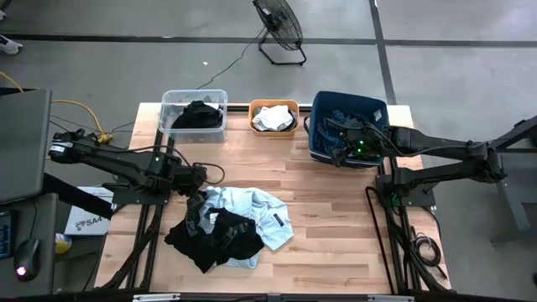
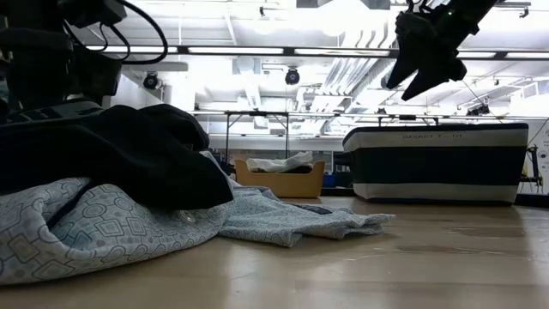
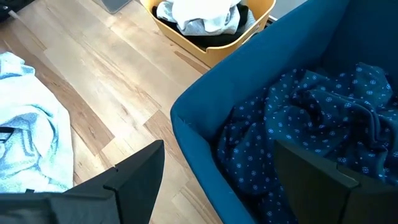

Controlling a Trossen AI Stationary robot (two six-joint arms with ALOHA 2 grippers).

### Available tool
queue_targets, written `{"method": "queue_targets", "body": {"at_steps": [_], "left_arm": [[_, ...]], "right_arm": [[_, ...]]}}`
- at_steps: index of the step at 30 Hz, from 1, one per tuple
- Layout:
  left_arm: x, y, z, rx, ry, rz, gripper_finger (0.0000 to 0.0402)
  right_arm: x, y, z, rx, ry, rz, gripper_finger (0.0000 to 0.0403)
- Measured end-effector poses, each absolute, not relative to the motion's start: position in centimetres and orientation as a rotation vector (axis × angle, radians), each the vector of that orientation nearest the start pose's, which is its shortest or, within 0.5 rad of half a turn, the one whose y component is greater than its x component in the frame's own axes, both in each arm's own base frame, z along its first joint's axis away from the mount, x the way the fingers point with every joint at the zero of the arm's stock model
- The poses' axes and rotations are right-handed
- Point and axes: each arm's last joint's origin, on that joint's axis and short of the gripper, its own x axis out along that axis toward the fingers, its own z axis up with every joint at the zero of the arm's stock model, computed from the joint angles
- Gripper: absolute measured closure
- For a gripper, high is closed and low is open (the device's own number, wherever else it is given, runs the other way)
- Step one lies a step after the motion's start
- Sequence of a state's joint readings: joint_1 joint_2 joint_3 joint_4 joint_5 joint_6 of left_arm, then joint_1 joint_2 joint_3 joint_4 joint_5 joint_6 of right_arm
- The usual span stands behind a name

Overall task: Pick & Place Cloths
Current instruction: Put the black underwear into the transparent bin

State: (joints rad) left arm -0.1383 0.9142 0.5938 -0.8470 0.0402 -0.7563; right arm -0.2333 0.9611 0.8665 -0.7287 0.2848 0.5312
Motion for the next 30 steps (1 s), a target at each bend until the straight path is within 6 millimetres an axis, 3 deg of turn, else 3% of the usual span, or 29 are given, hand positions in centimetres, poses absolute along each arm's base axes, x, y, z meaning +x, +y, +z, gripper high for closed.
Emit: {"method": "queue_targets", "body": {"at_steps": [22, 26, 30], "left_arm": [[17.0, -3.4, 16.5, -0.447, 1.395, 0.329, 0.0192], [17.1, -3.4, 16.3, -0.429, 1.410, 0.323, 0.0234], [17.0, -3.4, 16.3, -0.420, 1.416, 0.319, 0.0322]], "right_arm": [[17.8, -4.6, 28.6, 0.464, 0.683, -0.677, 0.0114], [17.9, -4.3, 28.7, 0.458, 0.686, -0.659, 0.0114], [17.9, -4.0, 28.7, 0.453, 0.688, -0.646, 0.0114]]}}
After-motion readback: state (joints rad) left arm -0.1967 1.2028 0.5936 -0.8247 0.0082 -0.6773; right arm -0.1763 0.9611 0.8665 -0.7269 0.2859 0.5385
